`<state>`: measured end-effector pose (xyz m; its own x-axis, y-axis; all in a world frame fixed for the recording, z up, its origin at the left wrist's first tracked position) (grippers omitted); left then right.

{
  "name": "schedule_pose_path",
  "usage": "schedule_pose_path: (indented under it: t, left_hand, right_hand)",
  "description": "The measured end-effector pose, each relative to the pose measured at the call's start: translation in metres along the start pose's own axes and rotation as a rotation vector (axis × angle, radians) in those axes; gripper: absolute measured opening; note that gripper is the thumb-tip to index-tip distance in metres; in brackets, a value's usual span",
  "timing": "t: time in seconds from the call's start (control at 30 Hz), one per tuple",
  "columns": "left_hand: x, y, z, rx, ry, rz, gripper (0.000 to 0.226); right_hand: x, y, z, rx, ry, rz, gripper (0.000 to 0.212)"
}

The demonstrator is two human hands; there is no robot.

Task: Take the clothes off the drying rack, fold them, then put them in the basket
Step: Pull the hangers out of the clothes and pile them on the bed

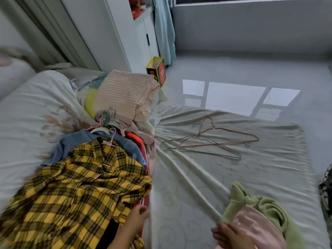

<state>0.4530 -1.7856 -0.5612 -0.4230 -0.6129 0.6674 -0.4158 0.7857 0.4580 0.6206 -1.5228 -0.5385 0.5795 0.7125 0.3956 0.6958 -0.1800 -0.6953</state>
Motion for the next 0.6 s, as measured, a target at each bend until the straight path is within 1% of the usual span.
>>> schedule_pose_path:
  t: [0.03,0.07,0.17,0.23,0.33,0.47,0.53,0.6]
  left_hand:
    - [0.015,-0.004,0.008,0.004,0.027,-0.03,0.018]
    - [0.03,-0.006,0.018,-0.011,0.053,-0.051,0.018]
    - [0.083,-0.011,0.056,-0.033,0.08,-0.079,0.014]
    - [0.117,-0.014,0.089,-0.048,0.101,-0.072,0.02]
    - [0.161,-0.014,0.141,-0.103,0.162,-0.009,0.024]
    - [0.199,-0.004,0.209,-0.197,0.2,0.183,0.03]
    - [0.209,0.001,0.244,-0.249,0.223,0.284,0.037]
    - [0.213,0.008,0.277,-0.344,0.232,0.382,0.046]
  right_hand:
    - [-0.017,-0.008,-0.013,-0.158,-0.164,0.103,0.02]
    - [-0.04,-0.023,-0.022,-0.254,-0.136,0.176,0.015]
    - [-0.089,-0.054,-0.034,-0.232,-0.113,0.213,0.013]
    - [-0.127,-0.069,-0.044,-0.217,-0.107,0.237,0.014]
    - [-0.188,-0.083,-0.053,-0.266,-0.131,0.229,0.014]
    - [-0.242,-0.084,-0.062,-0.307,-0.119,0.202,0.017]
    - [-0.255,-0.084,-0.067,-0.331,-0.1,0.19,0.019]
    - [-0.263,-0.082,-0.067,-0.339,-0.077,0.166,0.019]
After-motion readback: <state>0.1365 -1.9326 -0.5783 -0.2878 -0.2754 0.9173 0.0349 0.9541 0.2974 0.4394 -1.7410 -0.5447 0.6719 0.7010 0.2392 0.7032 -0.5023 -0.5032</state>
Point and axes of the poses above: each hand's wrist, its own z-axis towards the middle knuckle, its own x-axis out of the back of the hand, y = z × x, the point moved 1 cm from there along z, towards the middle knuckle, and after that the axes turned 15 degrees about y, right-handed, at the moved point
